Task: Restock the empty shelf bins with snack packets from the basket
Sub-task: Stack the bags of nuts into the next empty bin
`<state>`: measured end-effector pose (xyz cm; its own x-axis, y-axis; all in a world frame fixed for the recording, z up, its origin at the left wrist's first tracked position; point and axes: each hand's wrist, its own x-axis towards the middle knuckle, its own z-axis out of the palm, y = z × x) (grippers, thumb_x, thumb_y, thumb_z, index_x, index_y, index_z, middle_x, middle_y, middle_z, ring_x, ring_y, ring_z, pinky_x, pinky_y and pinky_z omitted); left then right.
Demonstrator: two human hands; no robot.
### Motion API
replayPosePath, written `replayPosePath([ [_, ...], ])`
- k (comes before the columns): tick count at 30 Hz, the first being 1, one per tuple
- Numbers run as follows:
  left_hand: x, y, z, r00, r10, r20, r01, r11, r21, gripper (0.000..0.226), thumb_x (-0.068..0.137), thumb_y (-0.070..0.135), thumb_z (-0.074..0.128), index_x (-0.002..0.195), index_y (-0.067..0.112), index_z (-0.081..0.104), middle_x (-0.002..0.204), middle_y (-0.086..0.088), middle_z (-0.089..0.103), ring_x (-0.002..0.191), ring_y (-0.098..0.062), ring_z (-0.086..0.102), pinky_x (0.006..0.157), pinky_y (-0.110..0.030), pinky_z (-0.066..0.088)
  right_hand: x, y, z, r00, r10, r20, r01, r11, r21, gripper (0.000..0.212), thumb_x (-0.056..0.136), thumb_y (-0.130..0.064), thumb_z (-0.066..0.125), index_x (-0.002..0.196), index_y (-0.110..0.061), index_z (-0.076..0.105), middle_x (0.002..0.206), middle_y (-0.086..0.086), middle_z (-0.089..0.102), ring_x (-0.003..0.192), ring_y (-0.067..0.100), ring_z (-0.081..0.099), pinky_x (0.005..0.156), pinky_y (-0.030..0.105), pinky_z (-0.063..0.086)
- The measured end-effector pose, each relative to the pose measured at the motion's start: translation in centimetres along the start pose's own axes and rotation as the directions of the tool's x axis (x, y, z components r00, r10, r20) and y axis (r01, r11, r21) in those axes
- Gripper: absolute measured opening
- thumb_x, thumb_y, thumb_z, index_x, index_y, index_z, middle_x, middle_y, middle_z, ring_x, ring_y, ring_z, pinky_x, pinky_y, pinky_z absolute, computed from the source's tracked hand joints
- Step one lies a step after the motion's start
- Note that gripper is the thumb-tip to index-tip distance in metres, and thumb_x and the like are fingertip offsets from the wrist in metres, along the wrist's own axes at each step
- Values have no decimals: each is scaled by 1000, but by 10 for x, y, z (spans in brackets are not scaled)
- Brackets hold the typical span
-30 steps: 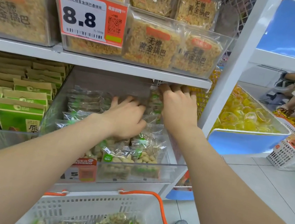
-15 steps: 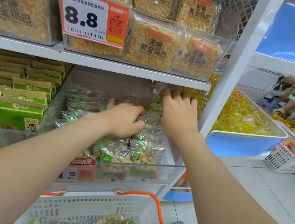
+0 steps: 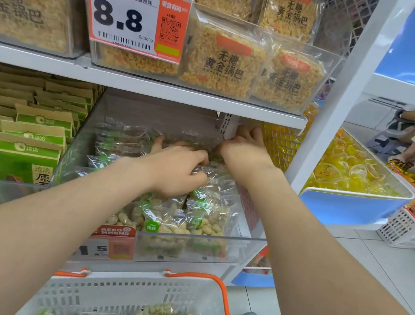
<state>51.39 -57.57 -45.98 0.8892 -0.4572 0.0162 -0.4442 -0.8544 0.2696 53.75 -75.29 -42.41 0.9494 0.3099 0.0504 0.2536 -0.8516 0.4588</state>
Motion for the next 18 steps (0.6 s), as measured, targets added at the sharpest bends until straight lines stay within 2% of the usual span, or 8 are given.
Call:
replayPosePath([
  [5,0,1,-2,1000,1,17,-2,1000,21,44,99,47,36,138,31,48,132,-2,60,139,-25,42,119,-72,9,4,2,8,997,-26,71,25,1000,16,38,93,-5,59,125,-23,67,121,9,67,130,32,47,109,50,29],
  [9,0,3,-3,1000,-4,30,3,999,52,46,100,48,33,141,31,46,135,-4,59,141,-26,40,119,-73,6,1,6,12,999,33,2,-33,999,17,44,89,-5,63,126,-27,68,114,6,70,124,32,55,112,49,27],
  [11,-1,3,-3,1000,-8,29,6,998,66,49,101,49,30,144,31,45,141,-4,58,144,-26,38,119,-74,5,-2,7,11,995,97,-30,-98,995,-15,35,88,-9,67,119,-23,73,112,8,70,127,35,50,113,52,25],
  [14,-2,4,-2,999,-13,30,10,996,89,54,103,48,26,152,31,42,155,-2,48,151,-26,30,120,-74,3,-7,4,6,992,124,14,-123,990,-73,33,90,-9,65,121,-17,69,126,13,64,137,39,39,116,55,22],
  [16,-5,5,-1,1000,-8,13,7,993,116,55,106,50,23,154,31,41,161,3,42,154,-26,26,120,-74,3,-10,2,2,992,122,28,-120,991,-62,36,90,-11,66,125,-17,66,129,14,62,139,37,38,118,53,21],
  [18,-9,7,-1,999,1,-35,3,990,139,55,108,52,21,153,29,44,159,5,44,152,-26,30,119,-73,8,-15,2,0,990,137,-35,-139,990,-39,36,87,-10,68,122,-17,67,121,12,66,134,36,43,114,50,25],
])
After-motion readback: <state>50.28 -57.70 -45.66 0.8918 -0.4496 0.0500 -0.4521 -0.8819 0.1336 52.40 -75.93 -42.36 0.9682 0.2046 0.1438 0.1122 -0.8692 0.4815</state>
